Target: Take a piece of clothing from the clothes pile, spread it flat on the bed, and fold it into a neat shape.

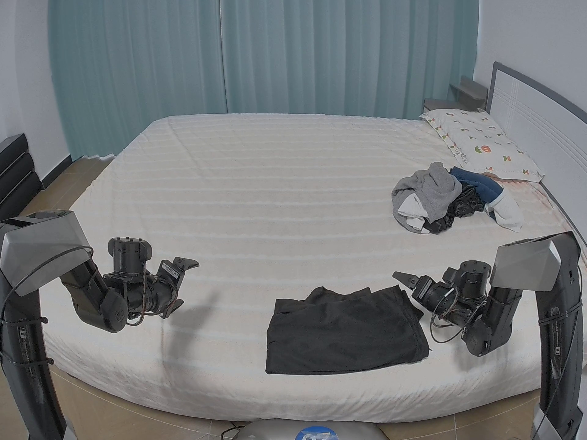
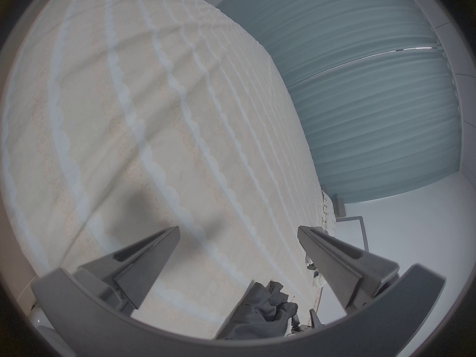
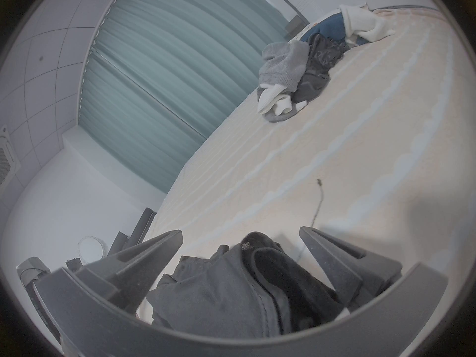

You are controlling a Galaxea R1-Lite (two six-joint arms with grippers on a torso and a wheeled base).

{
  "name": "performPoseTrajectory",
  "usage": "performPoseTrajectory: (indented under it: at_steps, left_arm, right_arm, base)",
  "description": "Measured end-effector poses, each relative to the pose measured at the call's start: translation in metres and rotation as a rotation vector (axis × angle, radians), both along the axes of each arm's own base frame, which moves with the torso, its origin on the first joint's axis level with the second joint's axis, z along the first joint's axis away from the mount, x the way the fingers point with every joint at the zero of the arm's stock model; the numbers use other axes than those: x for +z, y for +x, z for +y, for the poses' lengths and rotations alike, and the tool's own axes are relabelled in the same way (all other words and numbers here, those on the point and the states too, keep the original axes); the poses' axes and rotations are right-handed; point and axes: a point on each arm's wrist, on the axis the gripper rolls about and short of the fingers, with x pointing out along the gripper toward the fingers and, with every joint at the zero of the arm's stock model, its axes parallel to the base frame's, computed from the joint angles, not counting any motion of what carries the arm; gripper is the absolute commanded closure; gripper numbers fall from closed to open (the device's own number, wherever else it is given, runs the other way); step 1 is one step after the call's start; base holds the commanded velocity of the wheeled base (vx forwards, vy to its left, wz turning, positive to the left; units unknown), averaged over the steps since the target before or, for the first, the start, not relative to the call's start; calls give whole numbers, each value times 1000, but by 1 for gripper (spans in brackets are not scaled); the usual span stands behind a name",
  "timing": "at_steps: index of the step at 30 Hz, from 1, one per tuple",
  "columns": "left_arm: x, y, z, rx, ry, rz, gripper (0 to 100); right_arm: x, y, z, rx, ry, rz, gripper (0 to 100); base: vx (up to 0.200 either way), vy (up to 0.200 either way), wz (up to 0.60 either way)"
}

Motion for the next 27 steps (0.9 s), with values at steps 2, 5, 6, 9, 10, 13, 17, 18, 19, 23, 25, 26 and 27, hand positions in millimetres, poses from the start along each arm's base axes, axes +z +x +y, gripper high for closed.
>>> performPoseTrajectory:
  at_steps: [2, 5, 6, 9, 10, 13, 17, 18, 19, 23, 25, 26, 27]
  left_arm:
    - [0, 0, 0, 0, 0, 0, 0]
    - [0, 0, 0, -1, 0, 0, 0]
    - [0, 0, 0, -1, 0, 0, 0]
    - [-1, 0, -1, -2, 0, 1, 0]
    - [0, 0, -1, -2, 0, 0, 0]
    - [0, 1, -1, -2, 1, 0, 0]
    - [0, 1, -1, -2, 0, 0, 0]
    - [-1, 0, -1, -2, 0, 0, 0]
    - [-1, 0, -1, -2, 0, 0, 0]
    - [-1, 0, -1, -2, 0, 0, 0]
    - [-1, 0, -1, -2, 0, 1, 0]
    - [-1, 0, -1, -2, 0, 1, 0]
    - [-1, 0, -1, -2, 0, 0, 0]
  right_arm:
    - [-3, 4, 3, 4, 0, -6, 0]
    - [-9, 7, 5, 8, -1, -3, 0]
    - [-10, 7, 5, 8, -3, -2, 0]
    - [-14, 8, 6, 10, -6, 3, 0]
    - [-15, 8, 6, 10, -7, 5, 0]
    - [-20, 8, 6, 12, -12, 22, 100]
    - [-24, 7, 7, 17, -22, 38, 100]
    - [-24, 7, 7, 18, -22, 39, 100]
    - [-25, 7, 7, 19, -22, 40, 100]
    - [-24, 8, 6, 15, -19, 27, 100]
    - [-23, 8, 4, 9, -17, 25, 100]
    - [-23, 9, 3, 6, -17, 24, 100]
    - [-22, 10, 2, -2, -16, 20, 100]
  base:
    - [0, 0, 0]
    - [0, 0, 0]
    - [0, 0, 0]
    - [0, 0, 0]
    - [0, 0, 0]
    - [0, 0, 0]
    - [0, 0, 0]
    - [0, 0, 0]
    - [0, 0, 0]
    - [0, 0, 0]
    - [0, 0, 0]
    - [0, 0, 0]
    - [0, 0, 0]
